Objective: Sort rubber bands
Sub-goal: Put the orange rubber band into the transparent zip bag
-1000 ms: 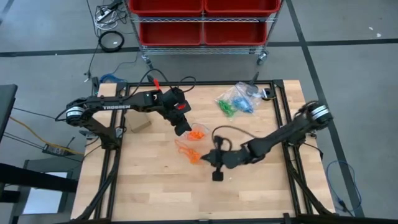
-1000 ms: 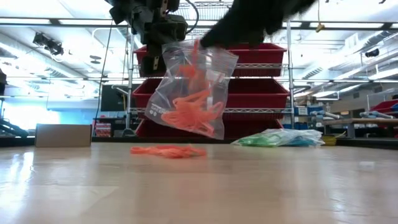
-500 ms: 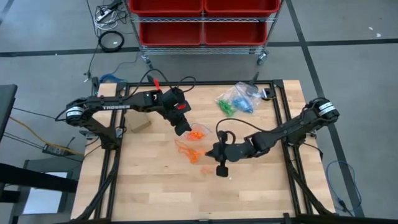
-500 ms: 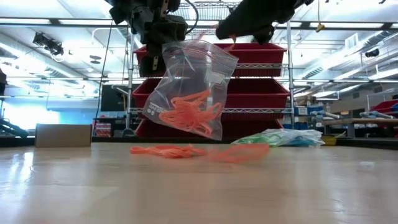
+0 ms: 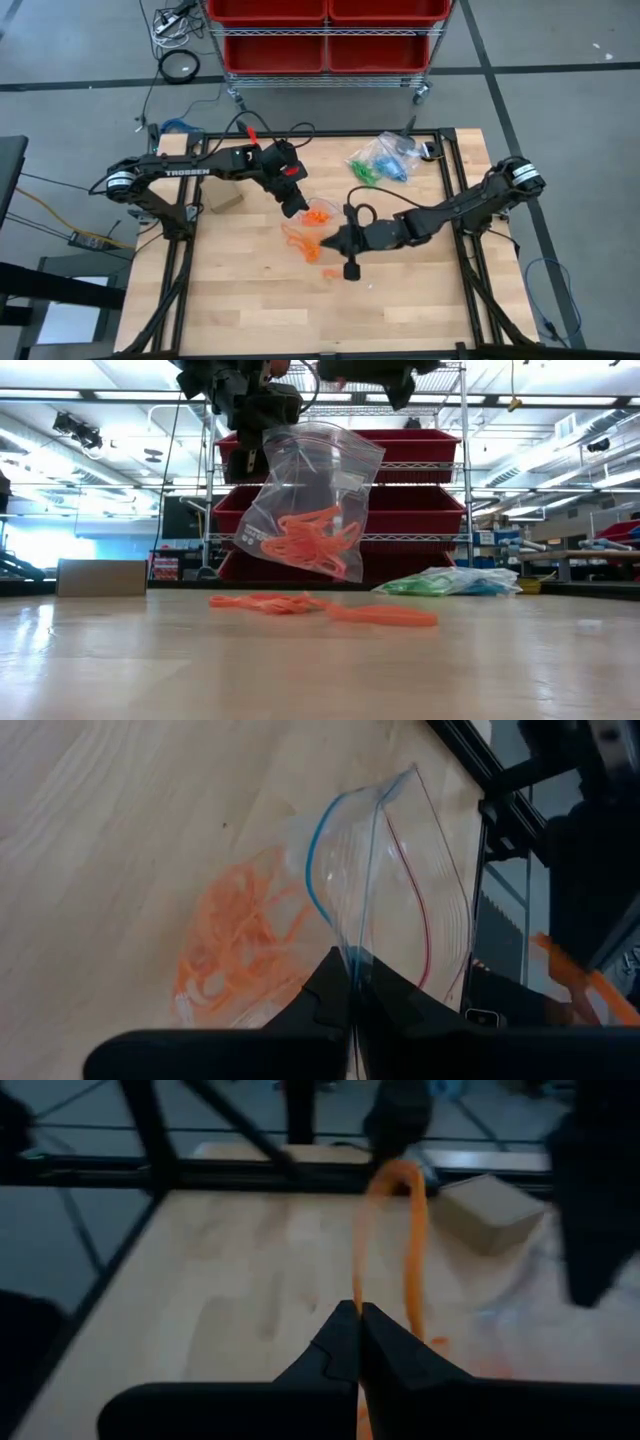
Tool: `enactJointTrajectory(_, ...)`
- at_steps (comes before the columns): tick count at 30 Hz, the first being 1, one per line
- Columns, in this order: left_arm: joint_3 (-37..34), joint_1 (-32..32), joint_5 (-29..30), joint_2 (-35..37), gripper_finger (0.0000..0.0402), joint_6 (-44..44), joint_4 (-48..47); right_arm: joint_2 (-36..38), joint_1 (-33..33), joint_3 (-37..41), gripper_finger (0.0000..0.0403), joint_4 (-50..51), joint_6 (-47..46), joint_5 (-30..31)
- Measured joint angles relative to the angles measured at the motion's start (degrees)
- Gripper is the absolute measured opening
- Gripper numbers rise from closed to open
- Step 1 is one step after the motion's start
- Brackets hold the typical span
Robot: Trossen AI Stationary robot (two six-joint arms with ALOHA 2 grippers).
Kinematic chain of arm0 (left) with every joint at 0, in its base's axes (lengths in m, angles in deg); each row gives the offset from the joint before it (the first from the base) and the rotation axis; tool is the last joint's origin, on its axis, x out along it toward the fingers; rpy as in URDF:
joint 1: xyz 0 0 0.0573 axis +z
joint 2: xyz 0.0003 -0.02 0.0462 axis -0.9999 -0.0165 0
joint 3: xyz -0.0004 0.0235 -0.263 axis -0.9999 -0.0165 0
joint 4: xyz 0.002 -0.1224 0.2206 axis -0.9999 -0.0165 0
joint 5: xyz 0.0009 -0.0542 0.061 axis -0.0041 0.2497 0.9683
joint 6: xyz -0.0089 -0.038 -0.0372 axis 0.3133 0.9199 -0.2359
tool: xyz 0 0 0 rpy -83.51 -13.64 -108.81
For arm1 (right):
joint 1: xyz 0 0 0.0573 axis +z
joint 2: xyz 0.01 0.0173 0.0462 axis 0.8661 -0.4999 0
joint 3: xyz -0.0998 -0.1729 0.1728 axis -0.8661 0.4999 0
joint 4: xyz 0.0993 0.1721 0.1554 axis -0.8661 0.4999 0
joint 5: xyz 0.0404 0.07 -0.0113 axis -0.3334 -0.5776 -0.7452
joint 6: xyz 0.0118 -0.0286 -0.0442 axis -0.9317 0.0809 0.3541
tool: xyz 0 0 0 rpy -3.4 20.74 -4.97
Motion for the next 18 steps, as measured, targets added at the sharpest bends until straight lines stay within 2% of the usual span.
enactJointTrajectory(7,0.0,0.0,0.0,0.0,0.0017,0.0,0.0,0.0,-3.0,0.0,0.0000,-5.4,4.2,-0.1)
enactJointTrajectory(18,0.0,0.0,0.0,0.0,0.0017,-0.1,-0.1,0.0,-7.7,0.0,0.0000,-3.5,3.5,-1.7)
